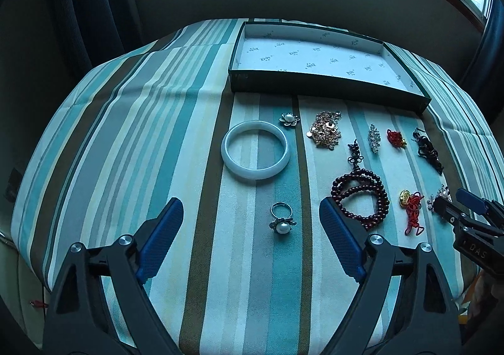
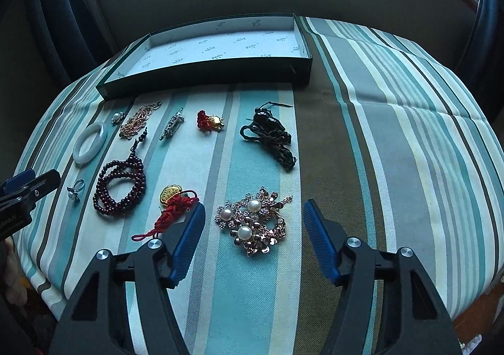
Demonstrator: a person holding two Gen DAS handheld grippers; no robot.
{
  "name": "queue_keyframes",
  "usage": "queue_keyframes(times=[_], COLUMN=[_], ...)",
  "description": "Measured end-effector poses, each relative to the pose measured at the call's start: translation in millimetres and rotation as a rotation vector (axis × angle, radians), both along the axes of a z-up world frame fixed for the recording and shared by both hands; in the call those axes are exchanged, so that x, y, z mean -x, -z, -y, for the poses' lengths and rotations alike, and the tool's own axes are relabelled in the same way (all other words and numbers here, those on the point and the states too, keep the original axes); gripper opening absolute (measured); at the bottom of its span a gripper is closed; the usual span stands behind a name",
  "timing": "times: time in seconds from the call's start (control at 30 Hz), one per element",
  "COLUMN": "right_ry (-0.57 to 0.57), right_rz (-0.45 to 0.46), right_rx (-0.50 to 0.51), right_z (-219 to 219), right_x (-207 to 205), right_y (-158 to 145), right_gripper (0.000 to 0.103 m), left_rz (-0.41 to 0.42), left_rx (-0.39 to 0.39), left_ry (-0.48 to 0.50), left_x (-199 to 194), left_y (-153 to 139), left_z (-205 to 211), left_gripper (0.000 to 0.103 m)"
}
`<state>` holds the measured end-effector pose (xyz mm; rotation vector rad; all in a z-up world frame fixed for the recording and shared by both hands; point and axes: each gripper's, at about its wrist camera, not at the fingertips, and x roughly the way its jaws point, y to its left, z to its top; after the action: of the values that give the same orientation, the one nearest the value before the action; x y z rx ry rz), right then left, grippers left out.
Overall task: Organize jewelry
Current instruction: 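Lower the right tool onto the pearl flower brooch and close it, then close the left tool on the pearl ring while the right tool holds the brooch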
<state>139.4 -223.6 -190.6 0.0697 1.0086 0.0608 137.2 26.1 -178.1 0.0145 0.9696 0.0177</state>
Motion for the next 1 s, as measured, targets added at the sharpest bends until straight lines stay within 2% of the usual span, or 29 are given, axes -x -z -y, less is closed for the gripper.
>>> queue_keyframes(times=[0.2, 0.33, 0.47, 1.0], right_ry=[-0.010, -0.022, -0.029, -0.027], right_rz=[-0.016, -0.008, -0.004, 0.013], right_rx=[0.017, -0.003, -0.021, -0.016], right_z=[0.2, 2.6, 4.4, 4.6], right_x=[-2.4, -0.9, -0.7, -0.3], right_y=[7.2, 5.0, 3.3, -0.6], right_gripper=[0.064, 0.044, 0.033, 0.031], left_rz=[-0.010, -0.012, -0.017, -0.042], left_rx=[-0.001, -0.005, -0.007, -0.005], left_ry=[0.006, 0.007, 0.008, 0.011], left_x=[-3.5, -5.2, -5.9, -9.4], left_y=[4.4, 5.7, 7.7, 16.2], left_z=[1.9, 3.3, 4.3, 5.1], left_gripper=[0.088, 0.088, 0.088, 0.088])
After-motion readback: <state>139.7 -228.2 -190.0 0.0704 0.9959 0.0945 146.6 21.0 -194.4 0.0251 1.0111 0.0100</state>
